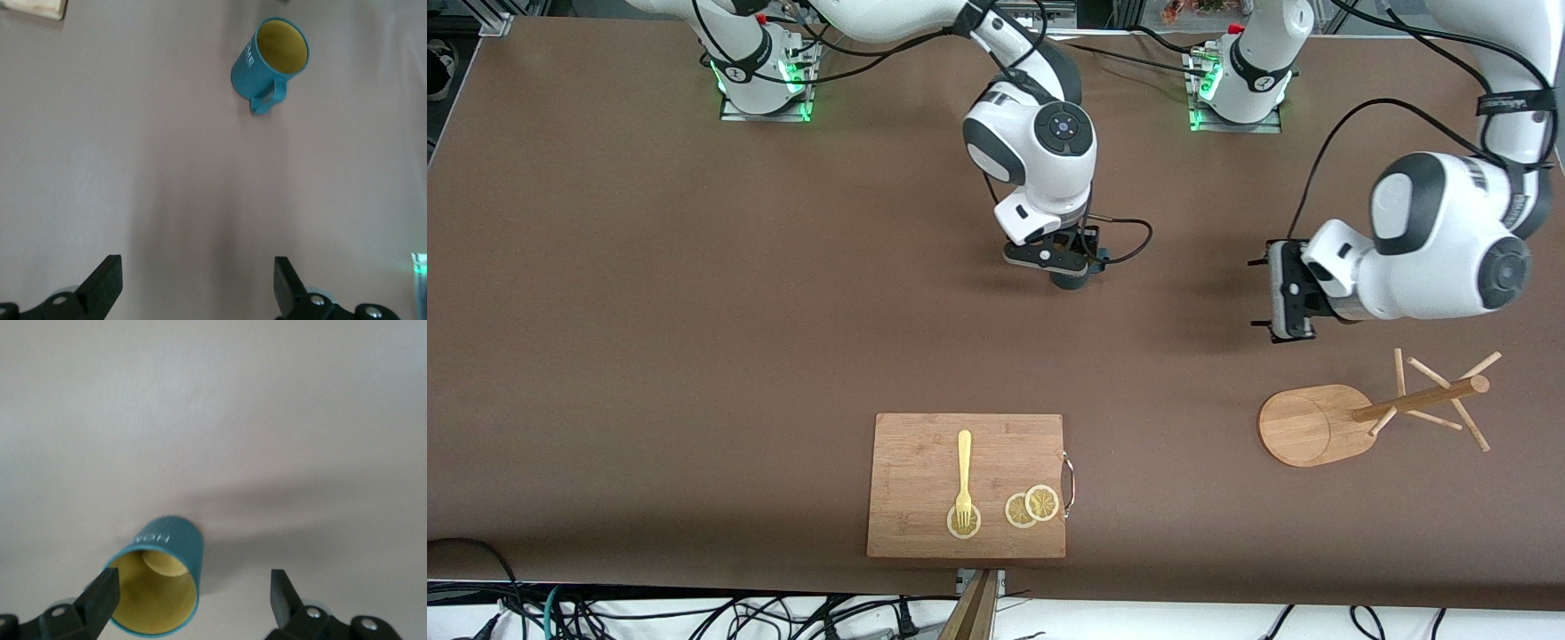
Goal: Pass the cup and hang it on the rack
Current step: 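Set the mug down and withdraw the right gripper while the left gripper approaches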
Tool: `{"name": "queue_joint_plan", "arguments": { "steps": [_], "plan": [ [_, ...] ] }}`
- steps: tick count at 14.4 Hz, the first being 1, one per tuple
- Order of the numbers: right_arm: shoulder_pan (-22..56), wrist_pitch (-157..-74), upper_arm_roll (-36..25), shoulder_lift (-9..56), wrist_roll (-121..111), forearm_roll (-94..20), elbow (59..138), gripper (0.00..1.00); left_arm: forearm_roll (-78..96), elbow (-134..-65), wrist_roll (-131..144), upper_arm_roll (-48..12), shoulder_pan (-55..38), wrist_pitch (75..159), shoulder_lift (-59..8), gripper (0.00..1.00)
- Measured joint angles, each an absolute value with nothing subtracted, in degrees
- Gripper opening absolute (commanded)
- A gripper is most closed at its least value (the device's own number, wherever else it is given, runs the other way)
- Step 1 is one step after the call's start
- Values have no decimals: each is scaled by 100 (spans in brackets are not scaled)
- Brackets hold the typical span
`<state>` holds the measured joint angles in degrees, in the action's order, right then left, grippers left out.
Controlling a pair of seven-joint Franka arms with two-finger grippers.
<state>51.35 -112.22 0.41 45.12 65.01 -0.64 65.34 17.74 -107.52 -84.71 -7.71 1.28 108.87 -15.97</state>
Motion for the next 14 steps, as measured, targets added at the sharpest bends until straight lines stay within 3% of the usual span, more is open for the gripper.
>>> {"name": "queue_joint_plan", "arguments": {
  "steps": [5, 9, 14],
  "plan": [
    [4075, -9986, 12, 3489, 5540, -64, 6455, 100, 1995, -11949, -8470, -1381, 113, 12114, -1245, 100],
    [3126, -9662, -50, 2945, 4500, -370, 6570, 100, 2378, -12650, -8463, -1807, 95, 12901, -1176, 100],
    [2670, -9267, -588, 1749, 3058, -469, 7677, 100, 2861, -13395, -8474, -2444, 83, 14194, -1175, 100]
  ]
}}
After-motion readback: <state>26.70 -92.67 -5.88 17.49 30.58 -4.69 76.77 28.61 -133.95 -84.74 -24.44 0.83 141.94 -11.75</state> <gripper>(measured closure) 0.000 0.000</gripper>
